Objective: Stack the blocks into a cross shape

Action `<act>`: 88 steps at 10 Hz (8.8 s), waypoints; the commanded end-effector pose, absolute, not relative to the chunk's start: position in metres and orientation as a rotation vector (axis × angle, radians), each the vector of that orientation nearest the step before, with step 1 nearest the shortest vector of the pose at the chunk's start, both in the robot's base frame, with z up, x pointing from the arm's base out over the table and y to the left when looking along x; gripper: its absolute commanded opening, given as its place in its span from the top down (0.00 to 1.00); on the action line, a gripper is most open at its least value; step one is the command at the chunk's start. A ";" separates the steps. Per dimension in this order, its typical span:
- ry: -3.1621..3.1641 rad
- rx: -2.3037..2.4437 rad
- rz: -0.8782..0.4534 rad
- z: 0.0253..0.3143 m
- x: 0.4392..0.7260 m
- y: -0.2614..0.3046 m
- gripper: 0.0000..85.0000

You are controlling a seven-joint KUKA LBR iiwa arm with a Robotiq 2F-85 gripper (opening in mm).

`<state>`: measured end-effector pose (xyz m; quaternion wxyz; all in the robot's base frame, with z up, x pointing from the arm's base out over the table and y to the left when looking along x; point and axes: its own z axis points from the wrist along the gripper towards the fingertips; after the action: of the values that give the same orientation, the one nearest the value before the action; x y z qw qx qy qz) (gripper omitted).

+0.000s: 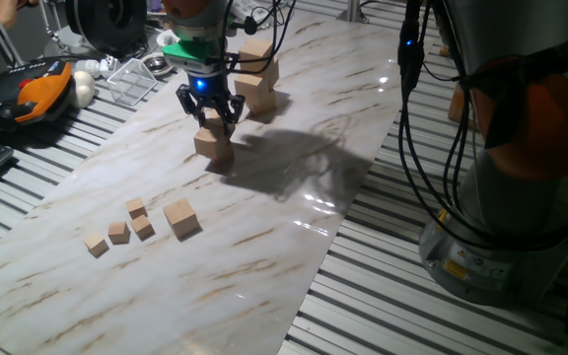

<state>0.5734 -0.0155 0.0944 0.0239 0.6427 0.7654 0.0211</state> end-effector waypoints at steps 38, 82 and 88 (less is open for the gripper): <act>2.371 1.984 0.065 0.089 0.572 -0.015 0.40; 2.837 1.253 0.155 0.093 0.532 0.131 1.00; 2.999 0.667 0.072 0.099 0.525 0.147 1.00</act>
<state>0.5246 0.1473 0.0984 0.0381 0.3440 0.9380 0.0193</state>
